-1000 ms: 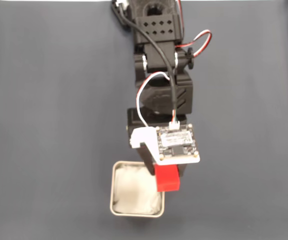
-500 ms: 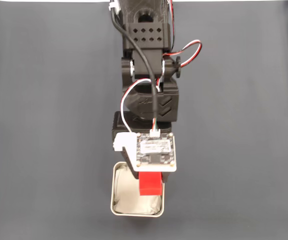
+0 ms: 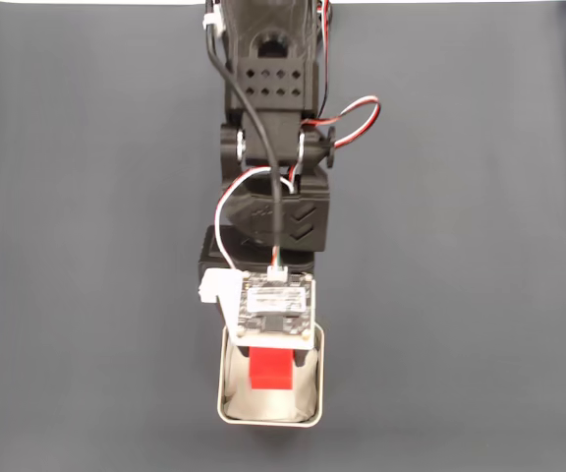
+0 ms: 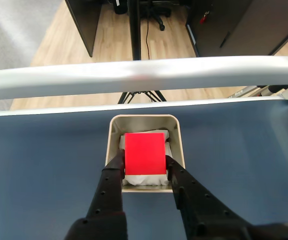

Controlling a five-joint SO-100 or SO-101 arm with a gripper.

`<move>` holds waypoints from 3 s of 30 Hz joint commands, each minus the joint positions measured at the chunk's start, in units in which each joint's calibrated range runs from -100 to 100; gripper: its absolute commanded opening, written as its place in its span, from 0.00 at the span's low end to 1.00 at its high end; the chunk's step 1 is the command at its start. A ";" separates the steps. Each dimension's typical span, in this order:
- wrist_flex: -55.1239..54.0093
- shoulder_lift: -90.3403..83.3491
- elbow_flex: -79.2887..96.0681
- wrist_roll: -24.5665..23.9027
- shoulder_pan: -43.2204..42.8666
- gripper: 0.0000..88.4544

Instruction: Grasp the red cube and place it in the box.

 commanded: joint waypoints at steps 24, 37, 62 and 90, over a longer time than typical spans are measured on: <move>-1.64 -0.65 -3.02 0.59 0.88 0.40; -1.31 -0.99 -3.30 0.98 0.38 0.49; -1.72 -1.43 -3.48 0.05 0.24 0.49; 3.85 -76.56 62.95 -0.63 -4.95 0.00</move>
